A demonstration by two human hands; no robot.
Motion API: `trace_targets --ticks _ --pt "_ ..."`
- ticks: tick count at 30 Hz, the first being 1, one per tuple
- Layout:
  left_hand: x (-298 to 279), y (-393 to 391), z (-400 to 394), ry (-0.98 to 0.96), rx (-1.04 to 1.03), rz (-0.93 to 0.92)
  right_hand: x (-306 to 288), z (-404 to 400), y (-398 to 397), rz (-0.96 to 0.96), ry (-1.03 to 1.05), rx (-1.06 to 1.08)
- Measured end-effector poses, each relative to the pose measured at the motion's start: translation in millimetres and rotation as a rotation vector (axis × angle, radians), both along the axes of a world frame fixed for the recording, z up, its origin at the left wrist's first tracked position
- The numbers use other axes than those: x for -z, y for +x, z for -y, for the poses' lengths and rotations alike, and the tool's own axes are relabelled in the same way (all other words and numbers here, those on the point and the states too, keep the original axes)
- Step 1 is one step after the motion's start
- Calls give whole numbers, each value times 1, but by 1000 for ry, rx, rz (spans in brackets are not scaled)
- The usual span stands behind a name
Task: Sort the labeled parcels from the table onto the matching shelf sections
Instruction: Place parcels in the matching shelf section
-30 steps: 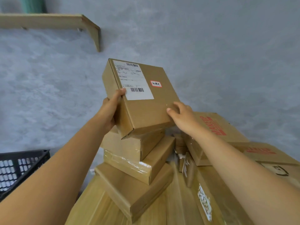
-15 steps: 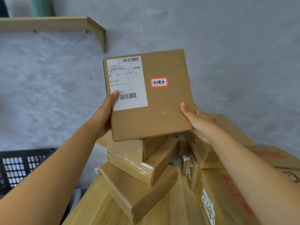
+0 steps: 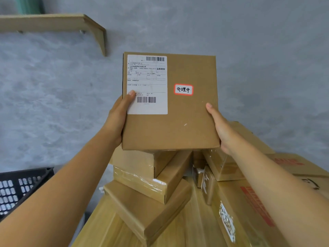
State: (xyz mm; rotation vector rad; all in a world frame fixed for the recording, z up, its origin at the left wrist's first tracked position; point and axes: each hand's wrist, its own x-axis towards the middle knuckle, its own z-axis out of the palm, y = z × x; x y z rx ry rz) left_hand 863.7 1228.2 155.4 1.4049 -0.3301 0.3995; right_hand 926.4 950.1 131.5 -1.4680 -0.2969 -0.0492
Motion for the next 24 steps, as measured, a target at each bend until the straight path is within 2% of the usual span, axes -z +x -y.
trace_targets --ticks 7,16,24 --pt "4 18 42 -14 169 -98 23 46 -29 -21 1 202" --pt "33 1 130 -64 378 -246 41 134 -112 -8 -44 393" --pt "92 -49 233 -88 435 -407 78 227 -208 -111 -153 590"
